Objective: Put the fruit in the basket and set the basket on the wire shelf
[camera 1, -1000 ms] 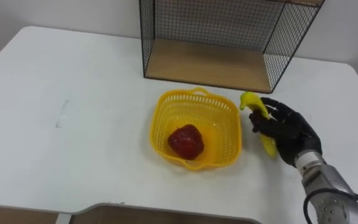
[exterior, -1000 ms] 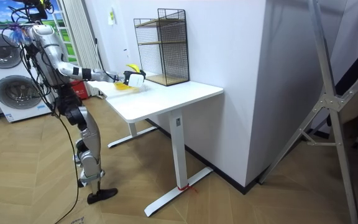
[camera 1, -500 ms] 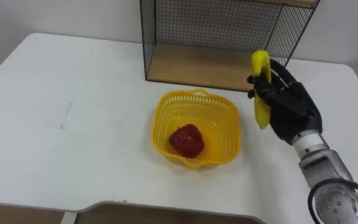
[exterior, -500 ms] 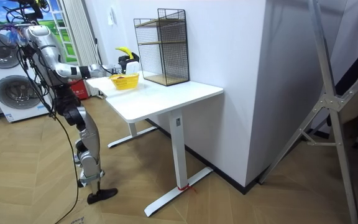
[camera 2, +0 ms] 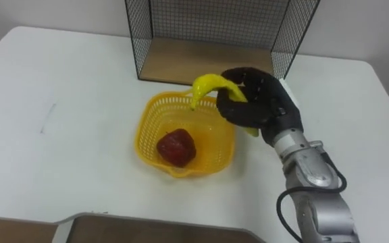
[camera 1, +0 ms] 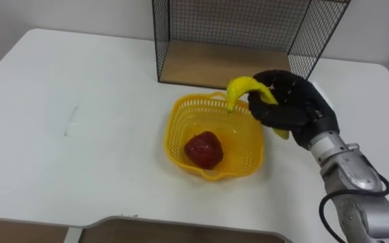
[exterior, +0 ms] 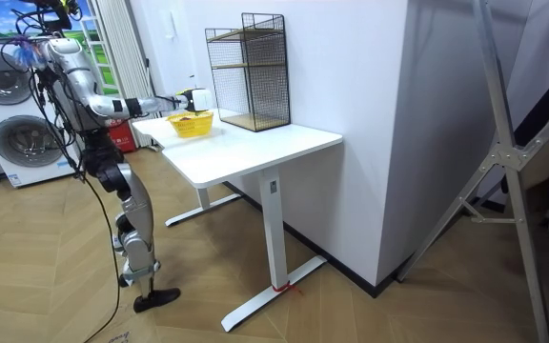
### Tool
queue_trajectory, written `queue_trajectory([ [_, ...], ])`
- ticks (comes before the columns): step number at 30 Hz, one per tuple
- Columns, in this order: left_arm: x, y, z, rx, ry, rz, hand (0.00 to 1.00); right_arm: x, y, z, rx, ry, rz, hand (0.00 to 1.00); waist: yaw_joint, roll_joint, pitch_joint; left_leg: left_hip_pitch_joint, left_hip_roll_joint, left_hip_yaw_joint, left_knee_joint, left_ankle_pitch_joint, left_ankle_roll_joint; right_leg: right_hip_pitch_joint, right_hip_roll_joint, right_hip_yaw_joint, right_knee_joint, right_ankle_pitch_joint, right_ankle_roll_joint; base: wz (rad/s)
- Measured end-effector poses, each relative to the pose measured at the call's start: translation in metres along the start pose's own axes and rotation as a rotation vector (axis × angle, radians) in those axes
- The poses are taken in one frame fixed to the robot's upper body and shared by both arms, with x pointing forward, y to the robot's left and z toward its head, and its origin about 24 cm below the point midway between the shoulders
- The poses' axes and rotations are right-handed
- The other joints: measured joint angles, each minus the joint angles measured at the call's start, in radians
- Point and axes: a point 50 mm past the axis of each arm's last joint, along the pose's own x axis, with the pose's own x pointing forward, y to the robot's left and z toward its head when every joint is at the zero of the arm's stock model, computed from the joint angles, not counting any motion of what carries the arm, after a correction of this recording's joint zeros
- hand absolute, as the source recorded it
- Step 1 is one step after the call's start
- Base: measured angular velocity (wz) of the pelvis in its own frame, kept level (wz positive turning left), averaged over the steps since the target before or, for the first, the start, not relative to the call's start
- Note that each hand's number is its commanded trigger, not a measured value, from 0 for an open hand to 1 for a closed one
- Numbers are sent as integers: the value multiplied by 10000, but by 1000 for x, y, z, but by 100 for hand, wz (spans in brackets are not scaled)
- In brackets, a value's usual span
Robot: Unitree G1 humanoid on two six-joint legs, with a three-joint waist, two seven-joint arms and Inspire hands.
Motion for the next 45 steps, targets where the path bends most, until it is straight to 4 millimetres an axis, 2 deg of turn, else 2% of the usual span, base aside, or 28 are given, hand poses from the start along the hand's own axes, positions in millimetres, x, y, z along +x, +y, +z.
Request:
queue_trajectory([
  [2, 0, 1, 2, 51, -56, -5, 0, 3, 4, 2, -339, -9, 252, 100, 1, -17, -10, 0, -1, -9, 4, 0, 0, 6, -6, -6, 13, 1, 0, 2],
  [3, 1, 2, 6, 184, -197, 3, 0, 6, 7, 4, -617, -29, 384, 73, 17, -40, -23, -2, -1, -21, 3, 0, 0, 9, -16, -43, 18, 3, 0, 4],
  [4, 2, 2, 8, 183, -230, 14, 0, 7, 8, 5, -780, -27, 452, 53, 18, -41, -23, -3, -1, -27, 1, 1, 1, 10, -19, -54, 19, 3, 0, 4],
  [5, 2, 3, 10, 174, -295, 39, 0, 8, 11, 5, -1017, -20, 572, 4, 25, -37, -20, -3, 0, -36, -6, 1, 3, 10, -18, -62, 18, 3, 0, 0],
  [6, 3, 4, 13, 176, -349, 62, 0, 8, 14, 5, -1239, 20, 715, 0, 29, -30, -14, -5, 3, -44, -17, 2, 3, 10, -18, -81, 19, 3, -1, 3],
  [10, 3, 5, 17, 345, -496, 55, 0, 9, 23, 1, -1599, 209, 1176, 0, 108, -29, 3, 5, 2, -53, -89, 4, 6, 16, -19, -94, 21, 5, -4, 0],
  [18, 4, 4, 17, 556, -421, -33, 0, 8, 23, -6, -1718, 539, 1213, 0, 236, -146, 74, -13, -4, -60, -84, 3, 7, 10, -26, -142, 9, 5, -4, 0],
  [29, 5, 6, 19, 583, -468, 15, 0, 8, 26, -9, -2311, 696, 1420, 0, 247, -135, 63, -13, -3, -76, -46, 4, 8, 4, -26, -173, 4, 6, -2, 0],
  [33, 5, 7, 20, 490, -485, 21, 0, 7, 26, -11, -2199, 771, 1415, 0, 218, -99, 16, -15, -7, -143, -73, 4, 8, 50, -33, -230, 6, 6, -2, 4],
  [39, 5, 7, 20, 300, -469, 59, 0, 4, 26, -17, -1996, 957, 1285, 0, 242, -79, -8, 1, -23, -304, -36, 4, 8, 181, -47, -343, -23, 5, -1, 8],
  [42, 5, 7, 17, -691, -378, 131, 0, 1, 26, -21, -1955, 1104, 1239, 0, 258, -28, -17, 2, -26, -308, 20, 4, 8, 202, -58, -360, -1, 5, -1, 0],
  [45, 3, 9, 3, -1955, 124, 404, 0, -4, 23, -26, -1625, 1261, 937, 0, 244, -31, -20, 5, -27, -332, 57, 5, 9, 252, -57, -400, -10, 5, -2, 3],
])
